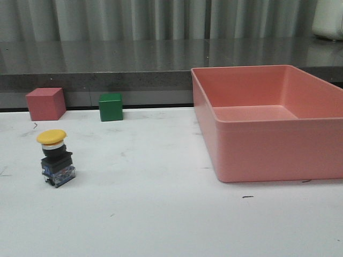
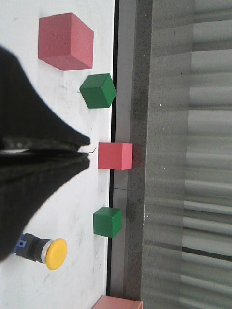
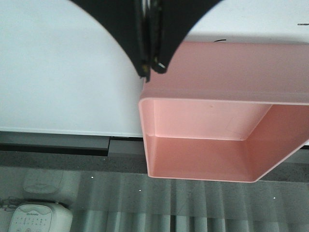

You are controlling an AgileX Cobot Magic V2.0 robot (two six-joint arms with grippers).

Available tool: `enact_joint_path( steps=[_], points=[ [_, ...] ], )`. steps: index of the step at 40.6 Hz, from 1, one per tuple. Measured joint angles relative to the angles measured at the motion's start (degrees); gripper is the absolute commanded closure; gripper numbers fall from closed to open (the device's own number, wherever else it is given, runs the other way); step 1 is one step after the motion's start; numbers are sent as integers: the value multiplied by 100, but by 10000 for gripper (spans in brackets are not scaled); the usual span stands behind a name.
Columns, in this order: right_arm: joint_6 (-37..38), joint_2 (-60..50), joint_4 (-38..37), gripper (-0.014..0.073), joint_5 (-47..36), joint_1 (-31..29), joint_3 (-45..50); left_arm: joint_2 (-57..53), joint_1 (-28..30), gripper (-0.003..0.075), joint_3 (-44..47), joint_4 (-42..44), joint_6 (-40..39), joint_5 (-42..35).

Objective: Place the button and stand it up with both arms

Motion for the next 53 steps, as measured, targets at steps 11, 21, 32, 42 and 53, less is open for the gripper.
enact_joint_path(
  steps=[11, 21, 32, 42, 53],
  points=[
    [27, 0, 12, 663, -131, 0, 0, 0, 0, 741, 0, 0, 0, 0],
    [865, 0, -318, 663, -481, 0, 0, 0, 0, 741, 0, 0, 0, 0],
    [954, 0, -421, 663, -557, 0, 0, 0, 0, 741, 0, 0, 0, 0],
    [965, 0, -426, 663, -556, 187, 0, 0, 0, 741, 0, 0, 0, 0],
    [965, 0, -426, 663, -556, 296, 0, 0, 0, 741, 0, 0, 0, 0]
  ],
)
